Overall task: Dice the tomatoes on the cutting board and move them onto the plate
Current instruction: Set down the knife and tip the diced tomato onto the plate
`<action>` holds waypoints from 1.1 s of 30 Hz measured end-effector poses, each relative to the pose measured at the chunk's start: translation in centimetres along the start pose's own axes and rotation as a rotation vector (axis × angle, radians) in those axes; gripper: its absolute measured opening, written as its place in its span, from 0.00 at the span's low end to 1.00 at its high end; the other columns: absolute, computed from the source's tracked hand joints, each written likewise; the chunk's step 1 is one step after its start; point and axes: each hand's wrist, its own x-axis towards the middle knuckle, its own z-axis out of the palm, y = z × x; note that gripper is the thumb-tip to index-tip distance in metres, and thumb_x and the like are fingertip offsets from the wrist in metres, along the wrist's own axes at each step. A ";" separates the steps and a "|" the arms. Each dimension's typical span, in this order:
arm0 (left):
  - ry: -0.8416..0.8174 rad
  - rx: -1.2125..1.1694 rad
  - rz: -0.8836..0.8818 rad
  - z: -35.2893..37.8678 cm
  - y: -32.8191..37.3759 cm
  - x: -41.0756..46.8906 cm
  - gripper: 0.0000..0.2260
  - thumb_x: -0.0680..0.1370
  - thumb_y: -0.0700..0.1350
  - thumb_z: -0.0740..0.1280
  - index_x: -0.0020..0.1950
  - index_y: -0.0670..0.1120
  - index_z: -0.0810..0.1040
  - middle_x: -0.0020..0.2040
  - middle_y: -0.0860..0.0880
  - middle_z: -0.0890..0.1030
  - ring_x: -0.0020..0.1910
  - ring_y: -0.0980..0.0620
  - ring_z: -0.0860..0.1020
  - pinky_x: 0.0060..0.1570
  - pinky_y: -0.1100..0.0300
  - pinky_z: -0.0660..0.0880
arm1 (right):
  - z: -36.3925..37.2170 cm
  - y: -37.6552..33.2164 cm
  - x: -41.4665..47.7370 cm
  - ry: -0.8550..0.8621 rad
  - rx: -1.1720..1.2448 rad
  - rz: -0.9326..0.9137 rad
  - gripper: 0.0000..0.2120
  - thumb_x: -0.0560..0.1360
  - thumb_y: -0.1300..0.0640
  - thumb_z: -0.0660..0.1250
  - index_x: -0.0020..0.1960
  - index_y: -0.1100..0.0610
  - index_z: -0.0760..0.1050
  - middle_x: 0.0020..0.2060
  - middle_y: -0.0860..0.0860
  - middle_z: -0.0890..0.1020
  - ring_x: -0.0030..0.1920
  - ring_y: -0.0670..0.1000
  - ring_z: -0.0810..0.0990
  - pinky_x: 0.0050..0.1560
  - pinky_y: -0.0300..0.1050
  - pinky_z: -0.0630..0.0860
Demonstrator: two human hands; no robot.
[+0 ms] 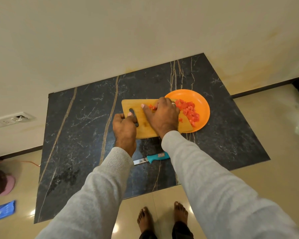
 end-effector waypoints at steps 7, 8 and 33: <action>-0.024 0.008 0.013 -0.7 -0.4 -0.1 0.07 0.86 0.47 0.65 0.62 0.46 0.77 0.54 0.49 0.83 0.48 0.52 0.82 0.39 0.56 0.75 | -0.6 4.6 1.9 0.029 -0.156 0.091 0.30 0.76 0.30 0.53 0.54 0.56 0.76 0.49 0.54 0.81 0.51 0.58 0.79 0.55 0.57 0.74; -0.026 0.004 0.013 -0.6 -0.5 -0.2 0.07 0.86 0.47 0.65 0.61 0.46 0.77 0.54 0.49 0.84 0.49 0.50 0.83 0.39 0.56 0.76 | -0.8 5.3 2.2 0.030 -0.172 0.110 0.31 0.77 0.30 0.53 0.55 0.56 0.76 0.50 0.55 0.81 0.51 0.58 0.79 0.55 0.58 0.74; -0.043 0.059 0.038 -1.0 -0.3 1.0 0.08 0.86 0.48 0.64 0.62 0.47 0.76 0.57 0.47 0.84 0.52 0.47 0.83 0.41 0.54 0.76 | -0.5 4.9 3.6 0.013 -0.186 0.155 0.37 0.74 0.24 0.51 0.56 0.57 0.77 0.51 0.55 0.83 0.53 0.59 0.81 0.59 0.62 0.73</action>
